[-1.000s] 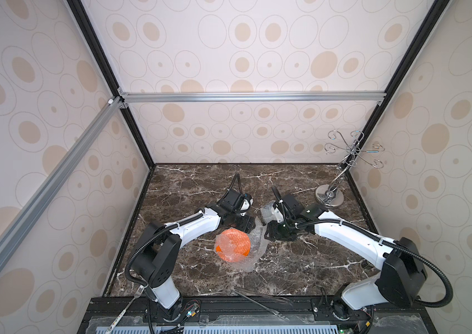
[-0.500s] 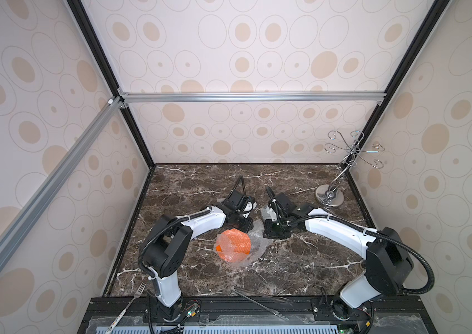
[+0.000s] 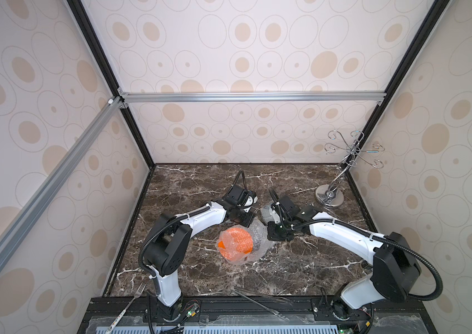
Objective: Unpack dinner plates from bubble wrap
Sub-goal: Unwrap the bubble wrap at the center of the board.
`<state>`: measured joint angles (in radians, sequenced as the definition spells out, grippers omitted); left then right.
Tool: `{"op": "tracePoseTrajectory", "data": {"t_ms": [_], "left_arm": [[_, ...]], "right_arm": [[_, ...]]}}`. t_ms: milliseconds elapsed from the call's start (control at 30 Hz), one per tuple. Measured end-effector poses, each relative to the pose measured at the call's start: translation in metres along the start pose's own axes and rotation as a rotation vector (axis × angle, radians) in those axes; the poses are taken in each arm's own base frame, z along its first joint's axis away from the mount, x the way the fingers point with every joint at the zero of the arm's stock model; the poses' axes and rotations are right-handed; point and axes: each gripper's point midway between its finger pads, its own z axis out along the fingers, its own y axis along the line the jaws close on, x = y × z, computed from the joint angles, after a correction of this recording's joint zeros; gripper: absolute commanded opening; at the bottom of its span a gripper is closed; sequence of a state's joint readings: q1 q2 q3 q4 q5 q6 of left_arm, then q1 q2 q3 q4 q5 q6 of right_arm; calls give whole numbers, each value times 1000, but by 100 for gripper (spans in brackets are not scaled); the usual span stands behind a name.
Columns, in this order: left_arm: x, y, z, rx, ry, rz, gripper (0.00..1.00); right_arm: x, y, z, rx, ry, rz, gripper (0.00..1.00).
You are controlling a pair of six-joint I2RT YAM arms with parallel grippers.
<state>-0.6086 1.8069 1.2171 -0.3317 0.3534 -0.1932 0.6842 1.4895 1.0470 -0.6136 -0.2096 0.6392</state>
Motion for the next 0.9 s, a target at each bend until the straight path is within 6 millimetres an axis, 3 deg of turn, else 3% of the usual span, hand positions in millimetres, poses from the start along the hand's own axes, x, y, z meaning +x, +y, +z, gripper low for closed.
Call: {"op": "tracePoseTrajectory", "data": {"t_ms": [267, 733, 900], "left_arm": [[4, 14, 10, -27, 22, -22, 0], [5, 32, 12, -71, 26, -62, 0], [4, 33, 12, -72, 24, -68, 0]], "right_arm": [[12, -9, -17, -5, -44, -7, 0], [51, -52, -19, 75, -35, 20, 0], [60, -66, -19, 113, -29, 36, 23]]}}
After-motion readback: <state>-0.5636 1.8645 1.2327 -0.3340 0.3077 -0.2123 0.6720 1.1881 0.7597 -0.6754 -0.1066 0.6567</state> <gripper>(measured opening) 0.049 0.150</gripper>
